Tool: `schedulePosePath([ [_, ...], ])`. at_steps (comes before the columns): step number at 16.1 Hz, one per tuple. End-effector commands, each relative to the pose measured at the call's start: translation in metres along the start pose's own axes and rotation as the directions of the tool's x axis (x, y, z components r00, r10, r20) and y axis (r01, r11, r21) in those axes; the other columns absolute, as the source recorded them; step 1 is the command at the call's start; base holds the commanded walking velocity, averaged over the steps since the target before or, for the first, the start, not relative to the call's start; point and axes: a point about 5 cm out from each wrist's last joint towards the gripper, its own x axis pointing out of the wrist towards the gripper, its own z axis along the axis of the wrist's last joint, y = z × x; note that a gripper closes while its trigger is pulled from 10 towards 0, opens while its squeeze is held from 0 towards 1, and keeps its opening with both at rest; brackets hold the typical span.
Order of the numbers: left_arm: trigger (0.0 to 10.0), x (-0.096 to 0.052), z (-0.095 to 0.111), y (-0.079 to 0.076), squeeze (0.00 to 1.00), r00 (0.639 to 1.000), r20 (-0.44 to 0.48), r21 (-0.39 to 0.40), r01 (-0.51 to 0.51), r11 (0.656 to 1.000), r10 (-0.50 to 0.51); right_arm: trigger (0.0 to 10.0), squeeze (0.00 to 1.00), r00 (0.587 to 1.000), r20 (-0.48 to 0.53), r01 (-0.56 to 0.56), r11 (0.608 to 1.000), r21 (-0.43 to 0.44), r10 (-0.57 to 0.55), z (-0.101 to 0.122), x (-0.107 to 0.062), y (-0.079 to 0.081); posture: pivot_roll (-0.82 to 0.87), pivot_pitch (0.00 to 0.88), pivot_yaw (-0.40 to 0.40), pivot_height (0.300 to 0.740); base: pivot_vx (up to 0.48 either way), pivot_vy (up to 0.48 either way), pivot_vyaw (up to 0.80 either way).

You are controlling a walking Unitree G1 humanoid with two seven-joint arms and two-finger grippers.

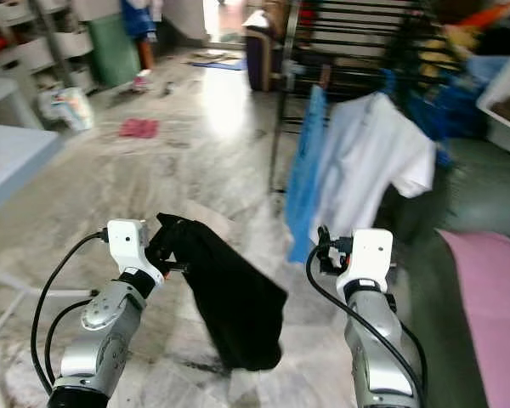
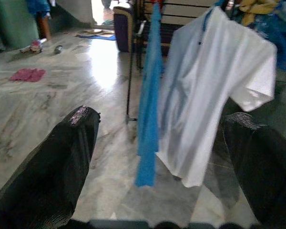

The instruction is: Hang hanger

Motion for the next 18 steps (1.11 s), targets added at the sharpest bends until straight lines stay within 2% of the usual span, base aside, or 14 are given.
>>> schedulePosePath([
  [1, 10.0, 0.003, 0.008, 0.001, 0.00, 1.000, 0.026, 0.021, 0.007, 1.000, -0.008, 10.0, 0.00, 0.999, 0.029, 0.027, 1.000, 0.002, -0.027, 0.006, -0.002, -0.004, -0.04, 0.000, 0.015, 0.740, 0.281, 0.000, 0.00],
  [3, 10.0, 0.004, 0.010, 0.007, 0.00, 0.999, 0.033, 0.036, -0.008, 0.999, 0.007, 10.0, 0.00, 0.997, 0.038, 0.072, 0.997, 0.012, -0.072, 0.007, -0.005, -0.010, -0.06, 0.000, 0.027, 0.740, 0.289, 0.000, 0.00],
  [5, 10.0, 0.007, 0.011, 0.009, 0.00, 1.000, 0.031, 0.041, -0.006, 0.999, 0.004, 10.0, 0.00, 0.993, 0.037, 0.110, 0.994, 0.010, -0.110, 0.005, -0.011, -0.017, -0.07, 0.000, 0.045, 0.740, 0.285, 0.000, -0.80],
  [10, 10.0, 0.017, 0.010, 0.003, 0.00, 1.000, 0.023, 0.041, 0.020, 0.999, -0.021, 10.0, 0.00, 0.988, 0.020, 0.154, 0.988, 0.002, -0.154, 0.000, -0.023, -0.027, -0.12, 0.000, 0.067, 0.740, 0.281, 0.000, -0.75],
  [13, 10.0, 0.010, 0.010, 0.008, 0.00, 1.000, 0.024, 0.049, -0.007, 0.999, 0.006, 10.0, 0.00, 0.992, 0.012, 0.124, 0.992, -0.018, -0.124, 0.000, -0.027, -0.024, -0.11, 0.000, 0.063, 0.740, 0.255, 0.195, 0.00],
  [15, 10.0, 0.005, 0.002, 0.013, 0.00, 1.000, -0.011, 0.063, -0.017, 0.998, 0.018, 10.0, 0.00, 0.992, 0.009, 0.124, 0.992, -0.017, -0.124, 0.000, -0.025, -0.021, -0.10, 0.000, 0.064, 0.740, 0.253, 0.294, 0.00],
  [17, 10.0, 0.006, 0.004, 0.013, 0.00, 1.000, -0.003, 0.061, -0.020, 0.998, 0.021, 10.0, 0.00, 0.994, 0.012, 0.110, 0.994, -0.015, -0.110, 0.003, -0.021, -0.018, -0.10, 0.000, 0.049, 0.740, 0.251, 0.292, 0.00],
  [18, 10.0, 0.008, 0.005, 0.011, 0.00, 0.999, 0.009, 0.057, -0.039, 0.998, 0.039, 10.0, 0.00, 0.998, 0.028, 0.058, 0.997, -0.042, -0.057, 0.008, -0.018, -0.013, -0.10, 0.000, 0.036, 0.740, 0.259, 0.405, 0.00],
])
